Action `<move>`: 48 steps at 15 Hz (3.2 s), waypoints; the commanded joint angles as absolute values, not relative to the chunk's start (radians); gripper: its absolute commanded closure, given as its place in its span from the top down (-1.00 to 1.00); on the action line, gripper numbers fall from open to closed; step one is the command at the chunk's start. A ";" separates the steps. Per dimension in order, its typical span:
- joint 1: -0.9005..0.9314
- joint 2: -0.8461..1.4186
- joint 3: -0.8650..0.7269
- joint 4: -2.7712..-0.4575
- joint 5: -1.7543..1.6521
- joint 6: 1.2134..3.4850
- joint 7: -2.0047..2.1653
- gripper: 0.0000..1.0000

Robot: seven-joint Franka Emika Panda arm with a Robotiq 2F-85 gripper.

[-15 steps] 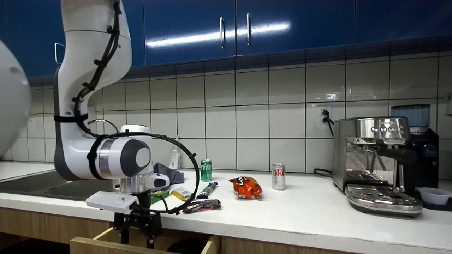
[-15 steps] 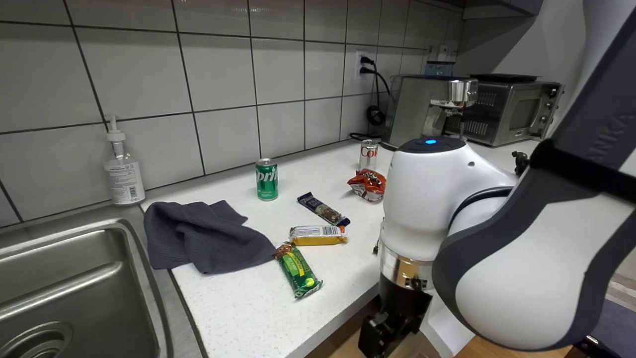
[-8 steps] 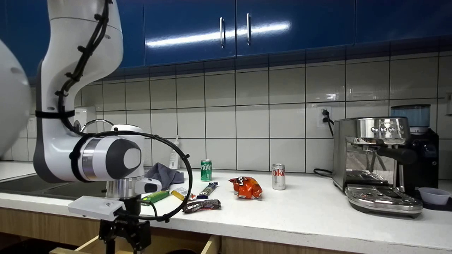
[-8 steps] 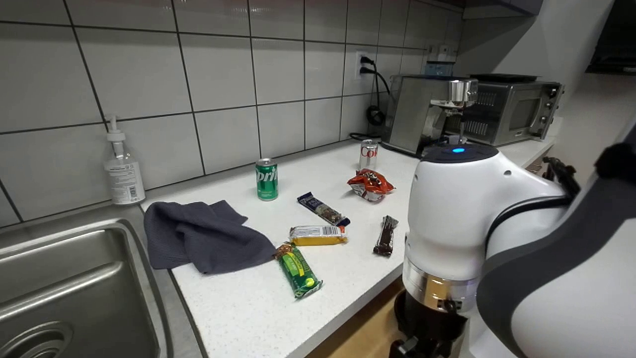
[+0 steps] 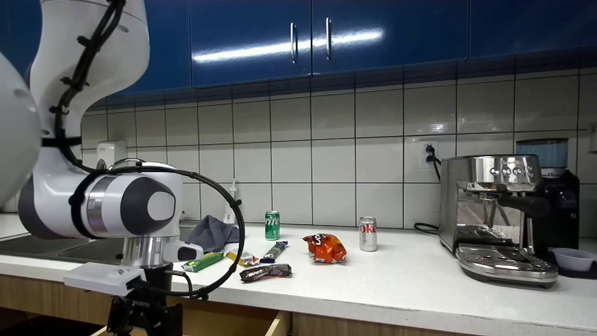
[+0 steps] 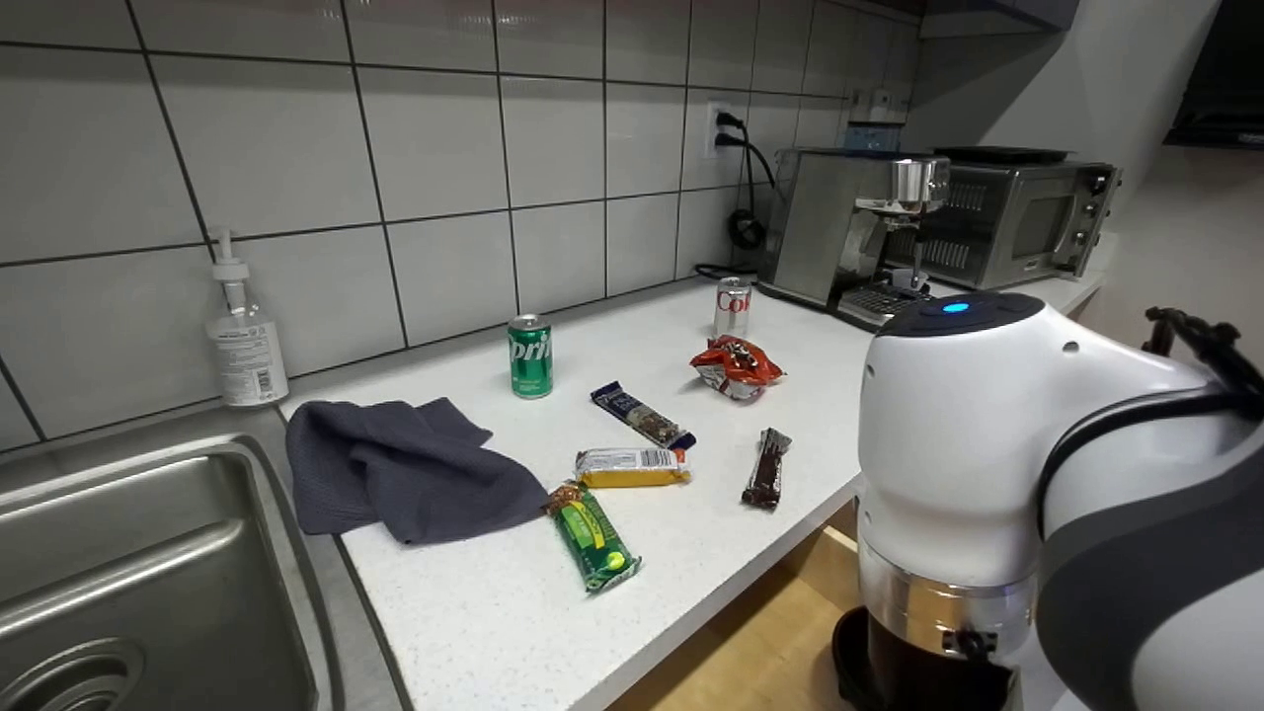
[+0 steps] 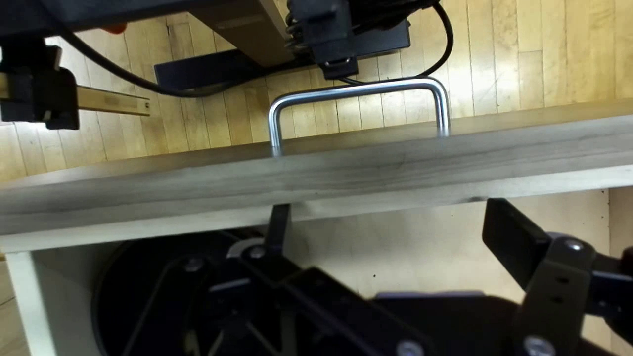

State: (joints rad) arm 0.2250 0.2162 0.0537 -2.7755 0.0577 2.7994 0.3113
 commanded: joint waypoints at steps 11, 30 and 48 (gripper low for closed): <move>0.192 -0.065 0.102 -2.749 0.125 2.589 0.318 1.00; 0.207 0.146 0.133 -2.277 0.064 2.385 0.370 1.00; 0.242 0.310 0.114 -2.097 0.067 2.325 0.478 1.00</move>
State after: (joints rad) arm 0.2389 0.3106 0.1176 -2.0982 0.0652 2.3279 0.4788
